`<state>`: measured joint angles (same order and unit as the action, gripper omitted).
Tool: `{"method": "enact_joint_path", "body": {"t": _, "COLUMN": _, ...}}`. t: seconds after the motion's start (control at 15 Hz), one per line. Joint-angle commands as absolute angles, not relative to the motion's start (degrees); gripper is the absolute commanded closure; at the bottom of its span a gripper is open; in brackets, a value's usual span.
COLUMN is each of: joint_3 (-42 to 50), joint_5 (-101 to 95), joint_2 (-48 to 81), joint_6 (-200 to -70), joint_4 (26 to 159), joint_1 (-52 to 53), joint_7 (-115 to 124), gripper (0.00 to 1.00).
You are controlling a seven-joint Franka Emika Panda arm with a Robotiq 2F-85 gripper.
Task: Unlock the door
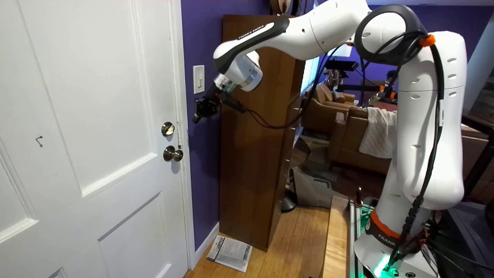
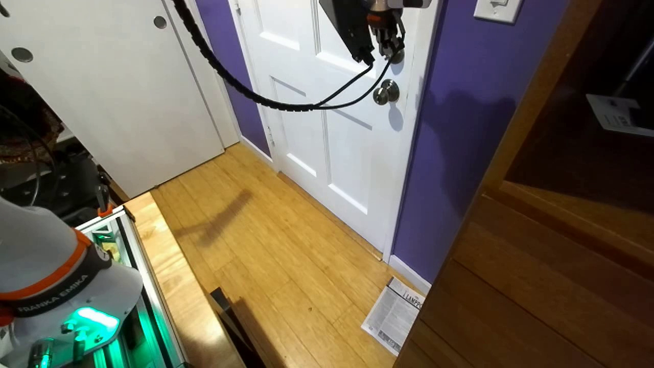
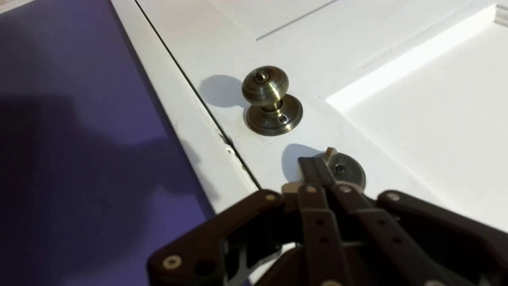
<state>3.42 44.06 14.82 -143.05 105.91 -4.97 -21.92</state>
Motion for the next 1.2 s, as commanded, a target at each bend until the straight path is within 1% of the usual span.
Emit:
{"method": "enact_joint_path", "body": {"t": 0.0, "joint_3": 1.4, "joint_5": 45.1, "joint_2": 15.8, "joint_6": -143.8, "joint_4": 105.1, "joint_1": -6.7, "joint_7": -22.6, "gripper": 0.99}}
{"method": "enact_joint_path", "body": {"t": 0.67, "joint_3": 0.2, "joint_5": 46.3, "joint_2": 21.7, "joint_6": -143.0, "joint_4": 100.1, "joint_1": -7.8, "joint_7": -22.9, "gripper": 1.0}}
{"method": "enact_joint_path", "body": {"t": 1.13, "joint_3": -2.8, "joint_5": 48.4, "joint_2": 25.8, "joint_6": -143.3, "joint_4": 95.8, "joint_1": -10.1, "joint_7": -26.1, "gripper": 1.0}}
